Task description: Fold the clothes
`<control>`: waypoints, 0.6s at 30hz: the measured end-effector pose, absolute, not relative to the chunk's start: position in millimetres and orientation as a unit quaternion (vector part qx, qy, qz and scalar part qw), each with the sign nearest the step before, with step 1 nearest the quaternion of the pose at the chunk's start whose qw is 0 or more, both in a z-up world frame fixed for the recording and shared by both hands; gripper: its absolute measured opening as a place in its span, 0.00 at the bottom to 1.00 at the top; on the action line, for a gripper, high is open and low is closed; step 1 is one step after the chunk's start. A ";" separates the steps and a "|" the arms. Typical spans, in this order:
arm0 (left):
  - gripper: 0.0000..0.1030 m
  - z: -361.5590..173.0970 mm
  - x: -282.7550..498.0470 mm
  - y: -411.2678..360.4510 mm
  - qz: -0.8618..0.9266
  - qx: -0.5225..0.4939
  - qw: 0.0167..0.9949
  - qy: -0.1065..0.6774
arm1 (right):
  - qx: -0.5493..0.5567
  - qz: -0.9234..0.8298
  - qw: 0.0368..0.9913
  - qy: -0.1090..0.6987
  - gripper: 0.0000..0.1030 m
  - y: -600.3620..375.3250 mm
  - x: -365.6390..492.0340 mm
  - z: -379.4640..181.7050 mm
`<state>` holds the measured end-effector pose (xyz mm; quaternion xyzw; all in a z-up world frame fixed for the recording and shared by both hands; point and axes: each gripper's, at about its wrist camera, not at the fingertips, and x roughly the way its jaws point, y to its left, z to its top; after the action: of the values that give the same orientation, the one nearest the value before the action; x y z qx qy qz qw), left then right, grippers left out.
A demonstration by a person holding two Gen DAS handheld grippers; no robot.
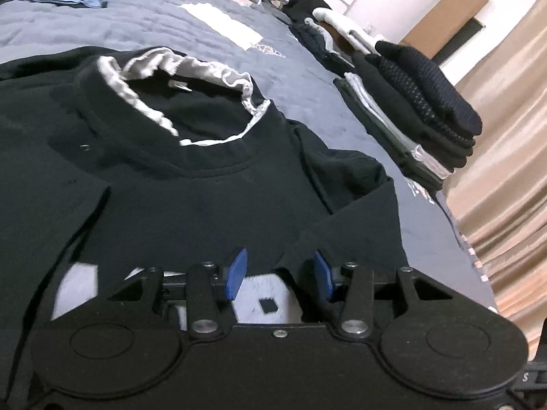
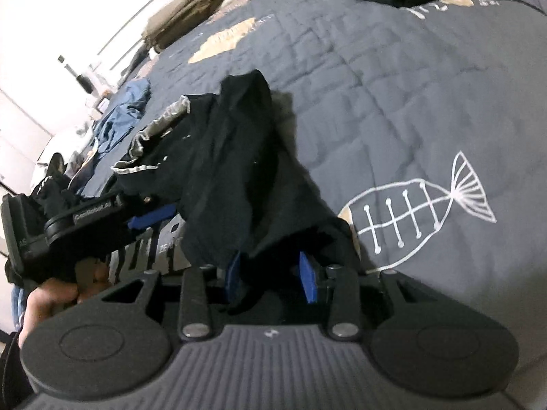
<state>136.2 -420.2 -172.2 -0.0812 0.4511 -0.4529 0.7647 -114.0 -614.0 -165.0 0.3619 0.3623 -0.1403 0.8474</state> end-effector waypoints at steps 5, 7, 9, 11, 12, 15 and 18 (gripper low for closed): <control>0.09 -173.3 132.7 -429.1 -0.471 -0.060 0.755 0.452 | 0.380 -0.149 0.844 0.348 0.35 -616.8 -114.4 -174.7; 0.04 -168.0 132.8 -427.8 -0.472 -0.053 0.764 0.437 | 0.379 -0.156 0.846 0.341 0.34 -616.2 -114.1 -179.0; 0.04 -159.4 142.5 -419.2 -0.460 -0.070 0.777 0.424 | 0.376 -0.159 0.846 0.343 0.34 -615.5 -112.9 -181.0; 0.04 -151.5 151.1 -411.8 -0.449 -0.083 0.789 0.411 | 0.372 -0.160 0.847 0.343 0.33 -615.7 -111.7 -182.1; 0.04 -148.9 153.0 -410.3 -0.444 -0.078 0.793 0.409 | 0.371 -0.162 0.847 0.345 0.33 -615.5 -111.2 -182.3; 0.04 -147.9 155.2 -414.0 -0.446 -0.046 0.786 0.425 | 0.361 -0.165 0.848 0.350 0.32 -613.4 -109.4 -182.8; 0.10 -143.8 152.4 -414.5 -0.449 -0.028 0.786 0.425 | 0.356 -0.164 0.849 0.354 0.32 -612.9 -108.8 -181.3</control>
<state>152.4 -414.5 -143.8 -0.0280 0.4247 -0.4486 0.7859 -108.8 -612.9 -181.3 0.3558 0.3540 -0.1636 0.8493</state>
